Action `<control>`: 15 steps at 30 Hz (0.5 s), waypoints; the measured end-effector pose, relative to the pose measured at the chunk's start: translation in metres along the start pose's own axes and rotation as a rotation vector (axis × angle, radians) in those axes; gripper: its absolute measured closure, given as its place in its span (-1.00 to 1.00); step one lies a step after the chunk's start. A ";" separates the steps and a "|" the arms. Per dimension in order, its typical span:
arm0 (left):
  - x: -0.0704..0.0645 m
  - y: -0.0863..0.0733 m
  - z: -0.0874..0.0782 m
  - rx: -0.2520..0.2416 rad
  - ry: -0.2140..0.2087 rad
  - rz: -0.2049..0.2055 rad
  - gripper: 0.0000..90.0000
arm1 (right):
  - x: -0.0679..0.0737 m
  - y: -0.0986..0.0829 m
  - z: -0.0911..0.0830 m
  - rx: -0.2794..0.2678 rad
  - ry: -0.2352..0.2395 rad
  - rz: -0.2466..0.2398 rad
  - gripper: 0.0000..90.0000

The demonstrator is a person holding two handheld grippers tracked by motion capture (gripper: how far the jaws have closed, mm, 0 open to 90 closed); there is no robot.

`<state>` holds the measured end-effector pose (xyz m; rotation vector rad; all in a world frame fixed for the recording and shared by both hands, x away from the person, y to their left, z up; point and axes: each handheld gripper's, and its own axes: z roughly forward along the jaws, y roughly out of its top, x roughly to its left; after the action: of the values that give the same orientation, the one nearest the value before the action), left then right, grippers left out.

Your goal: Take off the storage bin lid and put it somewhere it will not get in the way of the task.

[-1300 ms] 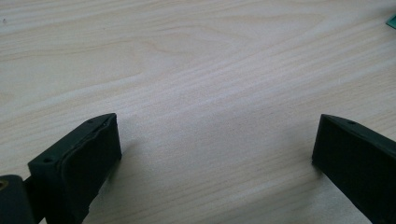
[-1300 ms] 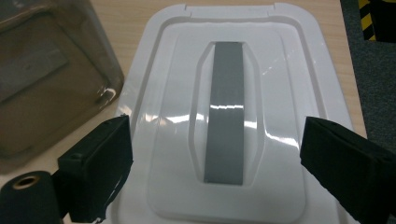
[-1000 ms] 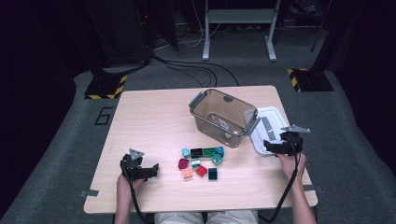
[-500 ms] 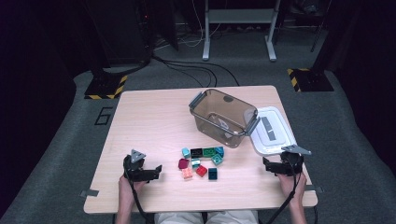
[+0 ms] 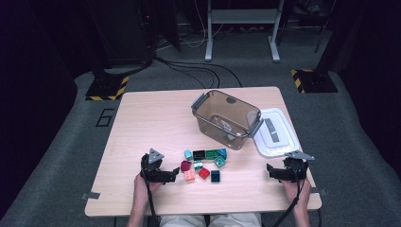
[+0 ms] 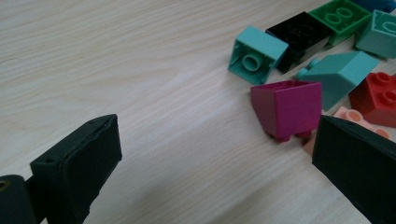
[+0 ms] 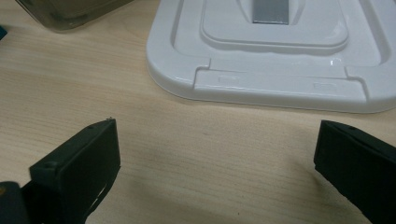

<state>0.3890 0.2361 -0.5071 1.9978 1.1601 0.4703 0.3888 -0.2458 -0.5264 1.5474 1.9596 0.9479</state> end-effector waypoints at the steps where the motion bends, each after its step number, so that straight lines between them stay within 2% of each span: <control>1: -0.002 0.002 0.002 0.002 -0.007 -0.005 -0.98 | 0.000 0.000 0.001 0.002 0.000 -0.002 -1.00; 6: -0.010 0.013 0.011 0.005 -0.027 0.009 -0.98 | -0.001 0.000 0.001 0.005 0.001 0.008 -0.98; 11: -0.007 0.026 0.020 -0.005 -0.061 0.012 -0.96 | 0.001 0.000 0.002 0.015 -0.005 -0.005 -0.96; 12: -0.007 0.031 0.024 0.002 -0.080 0.017 -0.96 | 0.000 0.000 0.002 0.015 -0.002 -0.005 -0.96; 15: -0.008 0.032 0.024 0.012 -0.089 0.033 -0.93 | 0.000 0.000 0.002 0.016 -0.002 -0.004 -0.95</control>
<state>0.4190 0.2095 -0.4974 2.0302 1.0795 0.3879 0.3900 -0.2452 -0.5277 1.5528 1.9728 0.9305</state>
